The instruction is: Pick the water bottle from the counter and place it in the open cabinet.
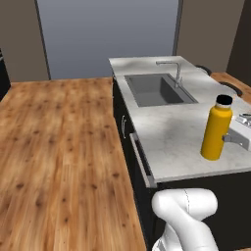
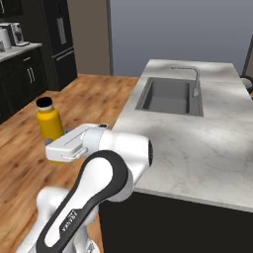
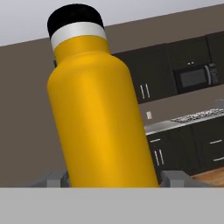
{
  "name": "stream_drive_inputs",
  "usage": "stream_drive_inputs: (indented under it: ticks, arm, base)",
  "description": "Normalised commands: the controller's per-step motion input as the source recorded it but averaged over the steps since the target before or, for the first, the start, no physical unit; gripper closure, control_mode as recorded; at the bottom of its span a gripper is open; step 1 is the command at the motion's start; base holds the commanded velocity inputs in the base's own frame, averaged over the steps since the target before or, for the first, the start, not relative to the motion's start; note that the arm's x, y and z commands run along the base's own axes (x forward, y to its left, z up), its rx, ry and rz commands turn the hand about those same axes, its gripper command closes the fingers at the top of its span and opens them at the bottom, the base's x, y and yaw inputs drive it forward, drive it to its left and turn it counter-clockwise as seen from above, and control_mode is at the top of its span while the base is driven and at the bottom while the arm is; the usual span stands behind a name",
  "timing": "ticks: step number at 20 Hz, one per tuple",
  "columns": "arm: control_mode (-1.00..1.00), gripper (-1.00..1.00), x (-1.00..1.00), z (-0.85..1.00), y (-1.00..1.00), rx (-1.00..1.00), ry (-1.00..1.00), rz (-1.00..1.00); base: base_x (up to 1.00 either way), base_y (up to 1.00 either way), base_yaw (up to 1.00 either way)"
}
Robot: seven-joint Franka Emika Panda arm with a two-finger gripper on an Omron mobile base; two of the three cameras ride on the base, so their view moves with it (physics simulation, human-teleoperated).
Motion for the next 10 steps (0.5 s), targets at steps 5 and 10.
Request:
stream_drive_inputs:
  ticks: [5,10]
  arm:
    - [1.0,1.0,0.0,0.0,0.0,0.0,0.0,0.0]
    - [1.0,1.0,0.0,0.0,0.0,0.0,0.0,0.0]
  base:
    - [-0.53,0.57,0.29]
    - [-0.49,0.56,0.33]
